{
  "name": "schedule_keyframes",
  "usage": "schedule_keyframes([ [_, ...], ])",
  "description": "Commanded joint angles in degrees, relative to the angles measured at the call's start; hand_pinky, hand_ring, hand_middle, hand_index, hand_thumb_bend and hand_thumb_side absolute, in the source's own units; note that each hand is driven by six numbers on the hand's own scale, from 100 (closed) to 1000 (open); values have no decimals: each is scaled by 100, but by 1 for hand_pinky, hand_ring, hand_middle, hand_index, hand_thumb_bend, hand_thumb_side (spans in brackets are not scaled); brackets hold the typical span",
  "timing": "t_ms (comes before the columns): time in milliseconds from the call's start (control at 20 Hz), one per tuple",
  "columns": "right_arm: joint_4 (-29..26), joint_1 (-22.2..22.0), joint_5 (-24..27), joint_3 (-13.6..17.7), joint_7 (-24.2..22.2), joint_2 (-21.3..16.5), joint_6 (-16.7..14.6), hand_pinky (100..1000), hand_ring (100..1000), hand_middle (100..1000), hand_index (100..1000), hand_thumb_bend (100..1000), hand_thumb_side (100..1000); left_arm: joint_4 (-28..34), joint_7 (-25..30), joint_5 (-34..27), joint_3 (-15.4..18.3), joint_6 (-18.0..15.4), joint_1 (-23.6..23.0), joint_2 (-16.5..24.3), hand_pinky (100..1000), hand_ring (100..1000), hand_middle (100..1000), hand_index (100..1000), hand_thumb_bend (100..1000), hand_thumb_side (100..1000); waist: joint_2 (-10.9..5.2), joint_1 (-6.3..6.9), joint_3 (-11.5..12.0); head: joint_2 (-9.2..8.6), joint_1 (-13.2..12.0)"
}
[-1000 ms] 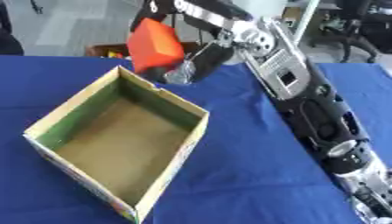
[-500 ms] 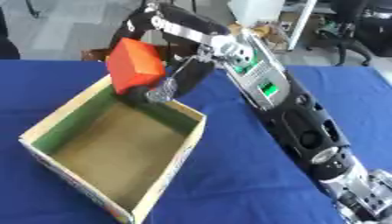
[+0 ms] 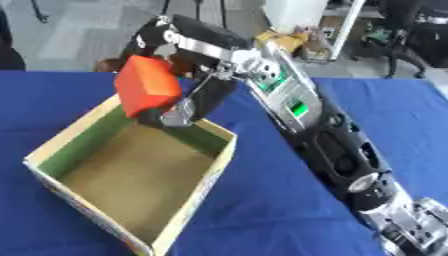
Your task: Pick up objects on the table and place them in the box.
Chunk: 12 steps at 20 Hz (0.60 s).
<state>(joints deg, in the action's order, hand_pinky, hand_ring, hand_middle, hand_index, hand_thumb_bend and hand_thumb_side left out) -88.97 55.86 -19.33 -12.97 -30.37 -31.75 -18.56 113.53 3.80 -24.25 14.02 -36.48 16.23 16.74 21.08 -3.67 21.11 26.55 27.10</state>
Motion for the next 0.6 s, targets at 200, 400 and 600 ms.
schedule_keyframes([
  [200, 233, 45, -450, -68, 1, 191, -175, 692, 584, 435, 578, 100, 313, 106, -8, -88, 18, -140, 110, 195, 470, 667, 788, 863, 100, 804, -70, -66, 36, -91, 9],
  [400, 362, 3, -710, -85, 105, 229, -278, 690, 583, 434, 577, 100, 290, 106, 20, -89, 21, -135, 127, 195, 471, 670, 788, 863, 100, 806, -55, -80, 30, -104, -15],
  [600, 507, -46, -972, -88, 217, 232, -376, 690, 582, 434, 577, 100, 315, 106, 37, -81, 31, -130, 130, 189, 471, 671, 789, 864, 100, 805, -38, -85, 19, -118, -48],
])
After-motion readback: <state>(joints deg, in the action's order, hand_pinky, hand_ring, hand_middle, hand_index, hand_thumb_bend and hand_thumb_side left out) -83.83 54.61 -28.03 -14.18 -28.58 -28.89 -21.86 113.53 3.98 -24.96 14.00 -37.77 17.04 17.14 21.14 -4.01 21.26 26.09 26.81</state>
